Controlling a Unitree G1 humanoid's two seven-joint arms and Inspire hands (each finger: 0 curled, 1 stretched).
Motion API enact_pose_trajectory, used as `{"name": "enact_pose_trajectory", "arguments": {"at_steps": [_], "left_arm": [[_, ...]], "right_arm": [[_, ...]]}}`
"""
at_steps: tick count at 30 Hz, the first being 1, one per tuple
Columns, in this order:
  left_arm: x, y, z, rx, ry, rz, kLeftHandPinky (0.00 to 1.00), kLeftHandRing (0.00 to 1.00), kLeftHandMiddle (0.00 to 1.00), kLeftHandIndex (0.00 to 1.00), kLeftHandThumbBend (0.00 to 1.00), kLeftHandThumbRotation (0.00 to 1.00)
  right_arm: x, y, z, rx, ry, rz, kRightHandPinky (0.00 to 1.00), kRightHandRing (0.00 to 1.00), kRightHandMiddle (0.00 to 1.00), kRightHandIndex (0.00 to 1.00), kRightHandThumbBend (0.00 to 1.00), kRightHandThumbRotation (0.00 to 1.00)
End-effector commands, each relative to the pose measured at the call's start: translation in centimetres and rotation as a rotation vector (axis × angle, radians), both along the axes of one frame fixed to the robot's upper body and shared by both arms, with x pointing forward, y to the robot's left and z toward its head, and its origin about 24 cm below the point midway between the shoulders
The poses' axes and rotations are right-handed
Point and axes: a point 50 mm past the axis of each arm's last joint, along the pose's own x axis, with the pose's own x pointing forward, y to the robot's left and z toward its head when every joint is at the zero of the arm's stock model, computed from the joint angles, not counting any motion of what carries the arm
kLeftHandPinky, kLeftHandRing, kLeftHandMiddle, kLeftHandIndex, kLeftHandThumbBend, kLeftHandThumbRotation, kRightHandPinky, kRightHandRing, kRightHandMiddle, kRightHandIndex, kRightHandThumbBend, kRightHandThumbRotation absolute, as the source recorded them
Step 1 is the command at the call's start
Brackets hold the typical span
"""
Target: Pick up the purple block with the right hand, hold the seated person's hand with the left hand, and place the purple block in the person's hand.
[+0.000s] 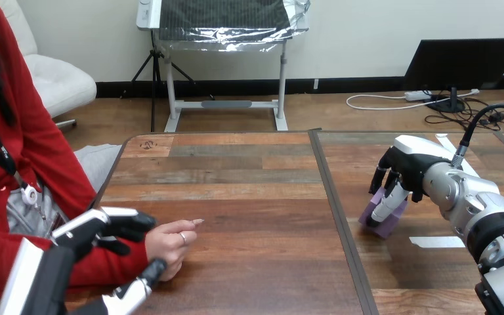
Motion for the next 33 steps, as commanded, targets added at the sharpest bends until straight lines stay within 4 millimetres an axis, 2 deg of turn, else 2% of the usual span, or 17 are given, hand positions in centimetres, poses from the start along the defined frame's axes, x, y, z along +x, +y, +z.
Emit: {"name": "enact_pose_trajectory", "arguments": {"at_steps": [1,12,23,33], "left_arm": [[1.3,0.0,1.8,0.009,-0.129,0.007,0.54,0.63,0.65,0.62,0.58,0.16],[2.0,0.5,3.0,0.039,-0.186,0.024,0.56,0.65,0.67,0.64,0.58,0.16],[2.7,0.8,4.3,0.068,-0.205,0.04,0.57,0.65,0.65,0.62,0.67,0.1],[3.5,1.2,5.5,0.24,-0.205,0.078,0.53,0.63,0.65,0.61,0.73,0.03]], "right_arm": [[1.7,0.3,3.6,0.027,-0.143,0.017,0.44,0.49,0.53,0.51,0.81,0.0],[1.8,0.3,4.2,0.062,-0.186,0.045,0.44,0.48,0.52,0.5,0.82,0.0],[1.8,0.3,4.6,0.088,-0.208,0.072,0.43,0.47,0.5,0.49,0.81,0.0],[1.7,0.2,4.6,0.098,-0.219,0.088,0.43,0.46,0.49,0.48,0.82,0.0]]}}
